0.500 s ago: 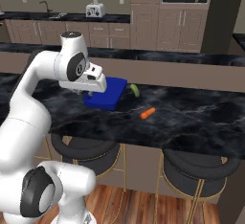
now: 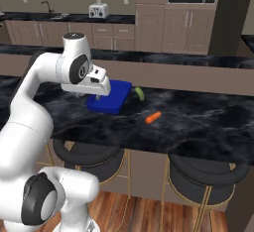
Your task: Place the two vegetables and bowl onto the tray for setting up a vegetable dip station.
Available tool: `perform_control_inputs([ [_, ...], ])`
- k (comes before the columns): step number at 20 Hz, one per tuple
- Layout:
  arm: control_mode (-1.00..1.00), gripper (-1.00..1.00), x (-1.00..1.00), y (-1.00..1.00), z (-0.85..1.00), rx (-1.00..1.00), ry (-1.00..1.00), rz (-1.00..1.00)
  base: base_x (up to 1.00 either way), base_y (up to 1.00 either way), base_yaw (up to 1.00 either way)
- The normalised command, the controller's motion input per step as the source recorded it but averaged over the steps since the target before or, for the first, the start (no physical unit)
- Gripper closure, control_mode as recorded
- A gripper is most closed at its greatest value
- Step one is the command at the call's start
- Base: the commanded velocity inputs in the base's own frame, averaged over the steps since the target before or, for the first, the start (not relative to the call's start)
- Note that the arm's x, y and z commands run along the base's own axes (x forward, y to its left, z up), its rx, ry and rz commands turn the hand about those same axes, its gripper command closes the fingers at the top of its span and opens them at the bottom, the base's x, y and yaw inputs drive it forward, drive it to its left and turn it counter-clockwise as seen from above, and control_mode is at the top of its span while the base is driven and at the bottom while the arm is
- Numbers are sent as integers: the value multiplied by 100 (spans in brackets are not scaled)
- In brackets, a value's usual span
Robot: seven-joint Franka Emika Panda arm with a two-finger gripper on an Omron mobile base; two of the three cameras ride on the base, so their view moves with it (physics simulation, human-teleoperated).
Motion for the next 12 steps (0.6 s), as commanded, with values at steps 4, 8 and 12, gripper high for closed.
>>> perform_control_inputs([
  [4,100,-100,0,0,0,0,0,0,34,0,0],
  [8,100,-100,0,0,0,0,0,0,40,0,0],
  [12,100,-100,0,0,0,0,0,0,45,0,0],
])
